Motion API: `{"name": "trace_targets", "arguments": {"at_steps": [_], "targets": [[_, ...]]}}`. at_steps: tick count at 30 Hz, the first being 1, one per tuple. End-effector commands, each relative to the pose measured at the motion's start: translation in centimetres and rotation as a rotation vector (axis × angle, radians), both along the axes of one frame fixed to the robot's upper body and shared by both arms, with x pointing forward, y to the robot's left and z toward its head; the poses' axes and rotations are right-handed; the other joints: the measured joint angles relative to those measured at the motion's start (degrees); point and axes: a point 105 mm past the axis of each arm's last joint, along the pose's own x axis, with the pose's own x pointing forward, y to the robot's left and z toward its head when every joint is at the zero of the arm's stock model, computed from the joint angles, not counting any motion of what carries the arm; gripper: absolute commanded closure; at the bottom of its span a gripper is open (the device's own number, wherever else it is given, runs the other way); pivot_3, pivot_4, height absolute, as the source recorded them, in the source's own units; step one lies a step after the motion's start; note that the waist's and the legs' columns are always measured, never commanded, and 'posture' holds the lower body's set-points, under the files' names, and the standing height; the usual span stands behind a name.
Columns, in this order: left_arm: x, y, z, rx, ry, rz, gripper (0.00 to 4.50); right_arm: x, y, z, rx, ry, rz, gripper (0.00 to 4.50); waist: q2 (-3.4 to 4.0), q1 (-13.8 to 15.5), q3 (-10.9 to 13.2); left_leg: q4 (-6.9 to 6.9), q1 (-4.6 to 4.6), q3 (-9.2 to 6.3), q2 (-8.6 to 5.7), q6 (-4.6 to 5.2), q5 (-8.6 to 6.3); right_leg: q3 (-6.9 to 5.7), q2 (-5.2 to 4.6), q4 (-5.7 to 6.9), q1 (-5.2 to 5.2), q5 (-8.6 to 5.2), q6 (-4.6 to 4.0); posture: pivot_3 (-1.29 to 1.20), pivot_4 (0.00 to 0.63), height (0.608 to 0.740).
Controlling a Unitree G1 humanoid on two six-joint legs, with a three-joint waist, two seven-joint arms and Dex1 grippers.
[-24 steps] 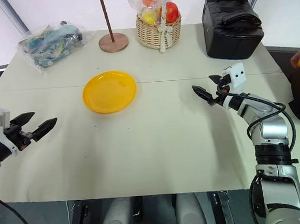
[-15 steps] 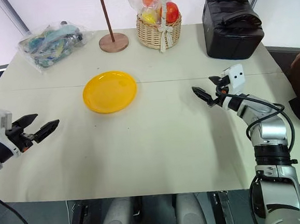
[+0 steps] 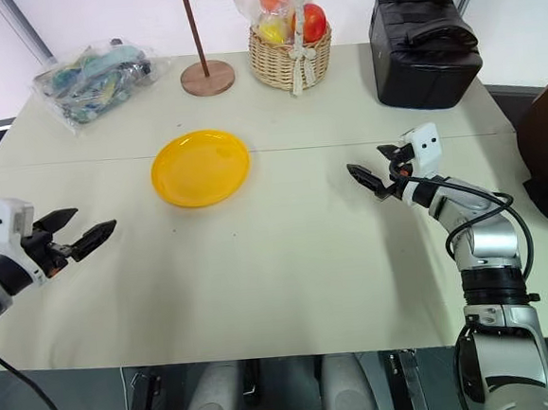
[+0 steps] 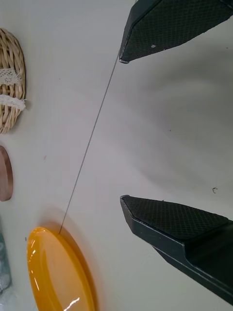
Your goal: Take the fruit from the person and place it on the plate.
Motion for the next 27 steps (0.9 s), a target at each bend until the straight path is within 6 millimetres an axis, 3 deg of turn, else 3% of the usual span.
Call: {"name": "trace_targets", "arguments": {"at_steps": [1,27], "targets": [[0.10,-0.28,1.59,0.031,-0.059,-0.013,0.00,-0.07,0.63,1.44,-0.003,-0.054,0.021,0.06,0.00,0.00,0.00,0.00,0.00,0.00,0.00,0.00,0.00,0.00,0.00,0.00,0.00,0.00,0.00,0.00,0.150,0.740],[0.65,-0.45,1.80,0.031,-0.076,-0.025,0.00,-0.22,0.88,1.56,-0.020,-0.057,0.019,0.06,0.00,0.01,0.00,0.00,0.00,0.00,0.00,0.00,0.00,0.00,0.00,0.00,0.00,0.00,0.00,0.00,0.150,0.740]]}}
